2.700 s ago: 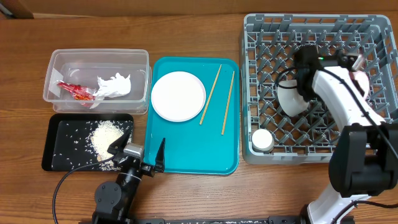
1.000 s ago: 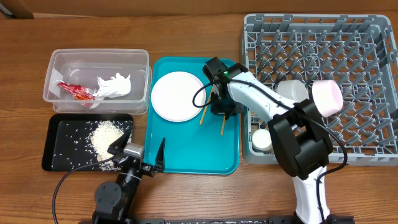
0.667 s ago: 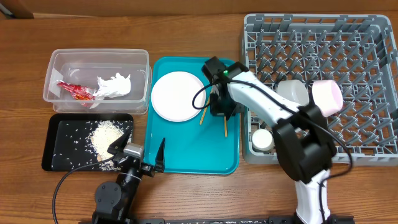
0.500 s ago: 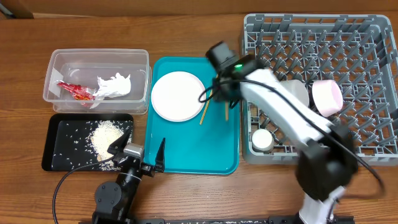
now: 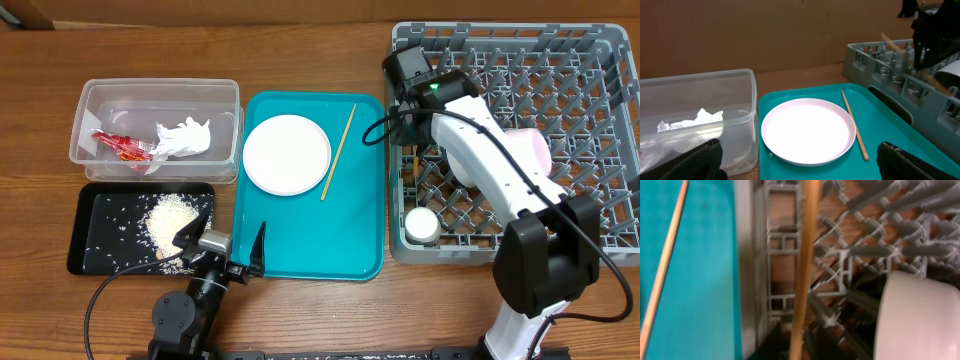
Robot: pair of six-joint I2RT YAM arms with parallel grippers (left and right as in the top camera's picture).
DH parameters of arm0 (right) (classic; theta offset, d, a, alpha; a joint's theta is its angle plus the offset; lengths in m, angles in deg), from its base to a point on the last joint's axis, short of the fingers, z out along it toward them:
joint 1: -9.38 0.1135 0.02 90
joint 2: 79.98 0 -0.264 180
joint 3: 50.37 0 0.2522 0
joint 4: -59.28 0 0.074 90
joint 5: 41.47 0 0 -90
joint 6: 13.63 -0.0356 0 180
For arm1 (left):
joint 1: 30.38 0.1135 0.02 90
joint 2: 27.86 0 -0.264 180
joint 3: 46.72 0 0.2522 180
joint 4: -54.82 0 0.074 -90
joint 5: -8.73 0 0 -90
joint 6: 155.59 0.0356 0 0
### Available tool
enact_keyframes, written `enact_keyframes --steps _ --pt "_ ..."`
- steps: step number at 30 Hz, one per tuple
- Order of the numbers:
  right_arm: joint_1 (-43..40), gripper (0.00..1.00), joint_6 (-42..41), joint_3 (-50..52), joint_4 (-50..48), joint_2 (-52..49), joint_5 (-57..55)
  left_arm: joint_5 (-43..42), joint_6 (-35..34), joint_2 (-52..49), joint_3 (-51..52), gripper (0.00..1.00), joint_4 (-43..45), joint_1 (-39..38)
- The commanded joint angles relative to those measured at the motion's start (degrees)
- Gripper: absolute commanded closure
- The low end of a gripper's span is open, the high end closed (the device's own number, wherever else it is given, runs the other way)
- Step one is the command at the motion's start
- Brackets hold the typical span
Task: Sort waste into correct bins and load items into the dishwasher
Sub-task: 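Grasp one wooden chopstick and drop it into the rack, then grasp the second chopstick and place it into the rack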
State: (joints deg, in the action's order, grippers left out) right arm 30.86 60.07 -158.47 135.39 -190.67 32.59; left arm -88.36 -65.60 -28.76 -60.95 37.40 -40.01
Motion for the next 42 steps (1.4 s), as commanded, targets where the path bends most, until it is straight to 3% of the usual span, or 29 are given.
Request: enact_keyframes --steps 1,7,10,15,23,34,35,37,42 --pt "0.9 0.55 1.3 -1.6 -0.9 2.2 8.8 0.0 0.0 0.3 0.2 0.0 -0.2 0.3" --pt "4.9 0.53 -1.5 -2.0 -7.8 3.8 25.1 0.0 0.0 0.3 0.2 0.0 -0.2 0.3" --pt "7.3 0.54 -5.7 -1.2 -11.2 3.0 22.1 0.0 0.0 0.3 0.2 0.0 -0.2 0.3" --pt "9.6 0.54 -14.8 -0.2 -15.8 -1.9 5.4 0.0 0.0 0.3 0.2 0.0 -0.2 0.3" --pt "8.7 0.56 -16.8 -0.2 -22.2 -12.7 5.6 0.0 0.0 0.3 0.2 0.0 -0.2 0.3" --pt "8.8 0.81 -17.2 -0.2 -17.6 -17.4 10.2 0.0 0.0 0.3 0.2 0.0 -0.2 0.3" --pt "8.8 0.81 -17.7 -0.2 -17.3 -17.4 11.0 0.0 0.0 0.3 0.2 0.0 -0.2 0.3" --pt "8.8 0.66 -17.8 -0.3 -17.4 -17.1 12.3 0.0 0.0 0.3 0.2 0.0 -0.2 0.3" --pt "8.8 0.61 -17.9 -0.9 -18.2 -14.8 12.4 0.0 0.0 0.3 0.2 0.0 -0.2 0.3"
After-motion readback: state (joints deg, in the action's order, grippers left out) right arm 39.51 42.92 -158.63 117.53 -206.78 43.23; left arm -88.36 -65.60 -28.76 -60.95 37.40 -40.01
